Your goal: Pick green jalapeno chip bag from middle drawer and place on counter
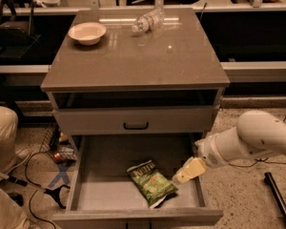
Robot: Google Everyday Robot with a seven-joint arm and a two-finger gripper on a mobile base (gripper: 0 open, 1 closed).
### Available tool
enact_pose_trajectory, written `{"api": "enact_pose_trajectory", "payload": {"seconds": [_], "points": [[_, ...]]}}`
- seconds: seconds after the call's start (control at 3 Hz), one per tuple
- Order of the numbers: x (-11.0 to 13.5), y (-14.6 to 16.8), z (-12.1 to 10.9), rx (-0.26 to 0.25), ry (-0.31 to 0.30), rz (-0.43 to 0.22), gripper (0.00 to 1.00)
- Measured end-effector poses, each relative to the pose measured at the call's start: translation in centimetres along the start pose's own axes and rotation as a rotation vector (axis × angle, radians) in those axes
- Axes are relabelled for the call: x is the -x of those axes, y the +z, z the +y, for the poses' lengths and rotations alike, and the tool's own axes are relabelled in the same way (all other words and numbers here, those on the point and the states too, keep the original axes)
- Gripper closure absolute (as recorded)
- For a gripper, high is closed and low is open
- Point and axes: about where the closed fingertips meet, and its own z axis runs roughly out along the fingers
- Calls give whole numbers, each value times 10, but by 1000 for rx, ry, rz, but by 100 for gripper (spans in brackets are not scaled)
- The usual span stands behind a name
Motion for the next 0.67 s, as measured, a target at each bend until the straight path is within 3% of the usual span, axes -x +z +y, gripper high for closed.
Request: {"api": "enact_pose_trajectory", "payload": {"seconds": [0.33, 0.67], "points": [[-14, 78, -6, 66, 75, -27, 0], [-24, 123, -9, 99, 128, -32, 0]]}}
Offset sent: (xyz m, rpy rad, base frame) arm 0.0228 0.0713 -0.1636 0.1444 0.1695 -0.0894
